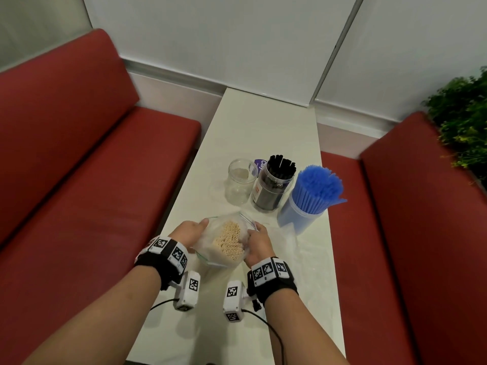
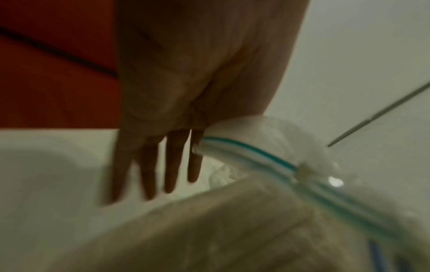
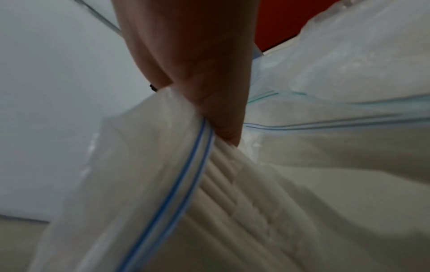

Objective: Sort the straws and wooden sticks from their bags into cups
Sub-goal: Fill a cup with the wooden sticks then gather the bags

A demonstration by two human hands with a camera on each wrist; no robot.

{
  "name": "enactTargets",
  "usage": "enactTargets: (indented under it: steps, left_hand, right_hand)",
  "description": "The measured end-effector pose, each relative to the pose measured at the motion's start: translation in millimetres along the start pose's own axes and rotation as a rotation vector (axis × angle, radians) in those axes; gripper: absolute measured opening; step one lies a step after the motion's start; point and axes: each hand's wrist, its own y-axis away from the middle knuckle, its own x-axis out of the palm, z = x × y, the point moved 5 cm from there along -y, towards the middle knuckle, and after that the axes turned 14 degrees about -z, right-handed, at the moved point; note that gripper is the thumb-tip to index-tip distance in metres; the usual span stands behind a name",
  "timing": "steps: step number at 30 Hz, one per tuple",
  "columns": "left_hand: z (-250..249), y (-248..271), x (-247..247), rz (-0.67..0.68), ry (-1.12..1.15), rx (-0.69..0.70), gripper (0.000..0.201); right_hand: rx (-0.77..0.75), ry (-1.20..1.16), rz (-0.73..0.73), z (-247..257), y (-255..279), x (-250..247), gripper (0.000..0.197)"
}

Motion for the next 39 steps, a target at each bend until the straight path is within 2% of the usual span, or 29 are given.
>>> enactTargets:
  steps: [2,3,4,6,8,10,12,14,16,18,22,23,26,28,30,32,34,36,37,39]
  left_hand:
    - [8,8,-5,0.139,-0.19,-0.072,0.094]
    - [11,11,-4,0.243,-0.168,-0.132,0.106]
    - [12,16,1,0.368,-0.046,-0.198,0.112]
    - [8,23,10,0.561,0.245,-0.26,0.105]
    - [3,21,11,0.62,0.384,-0.214,0.086]
    - [0,21,8,0.581,0.435,-0.155,0.061]
    - [4,16,4,0.462,0.462,-0.154,0.044]
    - [9,14,1,0.344,0.485,-0.158,0.044]
    - [19,12,1,0.27,0.505,-0.165,0.05]
    - [33,12,5,0.211,0.455,-0.189,0.054]
    - [40,16,11,0.166,0.198,-0.11,0.046]
    - [39,16,11,0.151,0.176,-0.105,0.043]
    - [30,17,8,0.189,0.365,-0.134,0.04]
    - [20,18,5,0.256,0.496,-0.156,0.039]
    - [12,20,4,0.294,0.579,-0.197,0.036]
    - [8,22,6,0.35,0.639,-0.247,0.034]
    - [5,26,9,0.458,0.663,-0.262,0.045]
    - [5,28,10,0.538,0.665,-0.252,0.064]
    - [5,28,10,0.536,0.657,-0.253,0.071]
    - [9,24,9,0.414,0.644,-0.283,0.075]
  right_hand:
    - [-0.011,0.001,-0.024,-1,1,-1,0.05]
    - [-0.025,0.003,-0.034,-3,1,0,0.046]
    - [-0.037,0.008,-0.038,-6,-2,1,0.044]
    - [-0.055,0.065,-0.067,-8,-2,3,0.045]
    - [0.008,0.1,-0.101,-11,0,7,0.043]
    - [-0.018,0.099,-0.074,-13,1,14,0.042]
    - [-0.074,0.115,-0.037,-15,0,18,0.045]
    - [-0.057,0.121,-0.009,-19,0,18,0.045]
    - [-0.051,0.166,0.039,-22,1,17,0.039]
    - [-0.064,0.212,0.083,-26,5,14,0.042]
    - [-0.317,0.448,0.126,-31,11,18,0.049]
    - [-0.341,0.476,0.115,-30,12,18,0.048]
    - [-0.319,0.402,0.105,-16,12,19,0.032]
    - [-0.336,0.4,0.126,0,12,21,0.046]
    - [-0.453,0.484,0.18,14,18,26,0.051]
    - [-0.59,0.579,0.188,19,18,28,0.041]
    - [-0.629,0.572,0.201,17,12,26,0.042]
    - [-0.479,0.466,0.227,10,4,22,0.041]
    - [-0.398,0.409,0.238,7,2,18,0.039]
    - [-0.284,0.336,0.244,2,-3,14,0.037]
